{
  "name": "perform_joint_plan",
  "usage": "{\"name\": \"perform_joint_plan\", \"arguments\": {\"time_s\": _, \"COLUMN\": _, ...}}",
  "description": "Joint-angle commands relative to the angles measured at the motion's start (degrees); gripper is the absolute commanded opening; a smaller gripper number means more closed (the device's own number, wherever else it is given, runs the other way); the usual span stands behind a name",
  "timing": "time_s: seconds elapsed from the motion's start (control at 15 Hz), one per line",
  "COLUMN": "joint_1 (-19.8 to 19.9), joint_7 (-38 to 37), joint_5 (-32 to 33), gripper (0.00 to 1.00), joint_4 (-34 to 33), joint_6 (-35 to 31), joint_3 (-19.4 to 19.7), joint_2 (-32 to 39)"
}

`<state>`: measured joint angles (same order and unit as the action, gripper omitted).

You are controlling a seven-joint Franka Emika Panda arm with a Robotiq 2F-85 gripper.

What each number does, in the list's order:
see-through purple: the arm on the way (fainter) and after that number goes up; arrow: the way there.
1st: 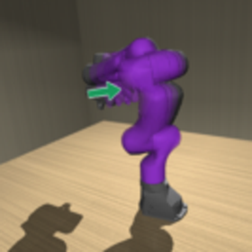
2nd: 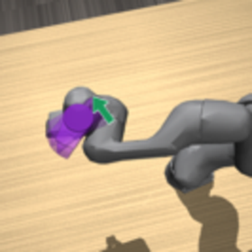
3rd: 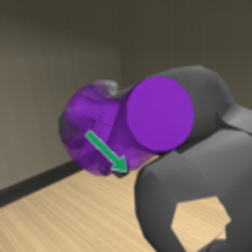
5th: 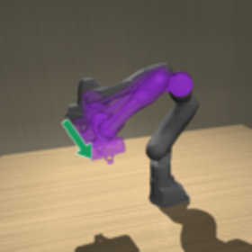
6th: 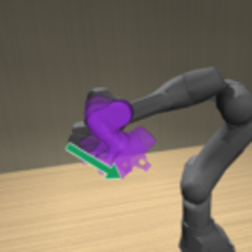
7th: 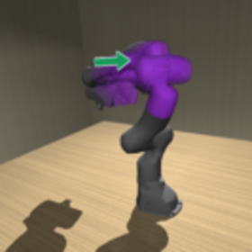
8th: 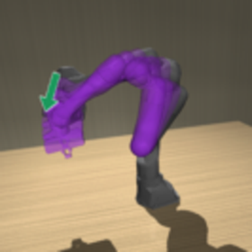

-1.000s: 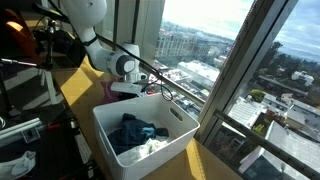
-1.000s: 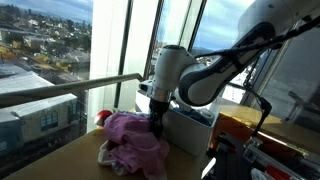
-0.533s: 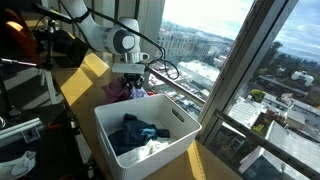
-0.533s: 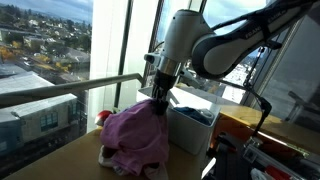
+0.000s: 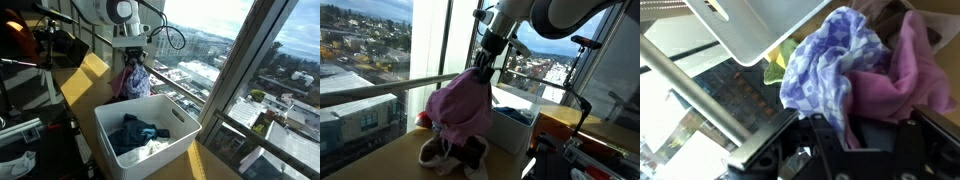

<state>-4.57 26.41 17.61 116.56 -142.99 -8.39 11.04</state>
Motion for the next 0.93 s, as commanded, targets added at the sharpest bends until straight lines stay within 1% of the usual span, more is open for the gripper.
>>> {"name": "perform_joint_plan", "arguments": {"time_s": 0.0, "joint_1": 2.65, "joint_7": 5.24, "joint_5": -3.46, "gripper": 0.0, "joint_4": -0.85, "joint_6": 1.59, "joint_3": 1.78, "joint_2": -7.46}}
{"name": "perform_joint_plan", "arguments": {"time_s": 0.13, "joint_1": 4.13, "joint_7": 7.23, "joint_5": -5.74, "gripper": 0.0, "joint_4": -2.43, "joint_6": 2.06, "joint_3": 3.61, "joint_2": -10.3}}
{"name": "perform_joint_plan", "arguments": {"time_s": 0.33, "joint_1": 6.39, "joint_7": 11.38, "joint_5": -9.14, "gripper": 0.0, "joint_4": -5.6, "joint_6": 3.93, "joint_3": 7.35, "joint_2": -12.82}}
{"name": "perform_joint_plan", "arguments": {"time_s": 0.67, "joint_1": 8.92, "joint_7": 14.8, "joint_5": -11.77, "gripper": 0.0, "joint_4": -10.2, "joint_6": 6.37, "joint_3": 12.47, "joint_2": -13.46}}
{"name": "perform_joint_plan", "arguments": {"time_s": 0.87, "joint_1": 9.52, "joint_7": 14.97, "joint_5": -12.14, "gripper": 0.0, "joint_4": -10.8, "joint_6": 6.23, "joint_3": 13.75, "joint_2": -13.07}}
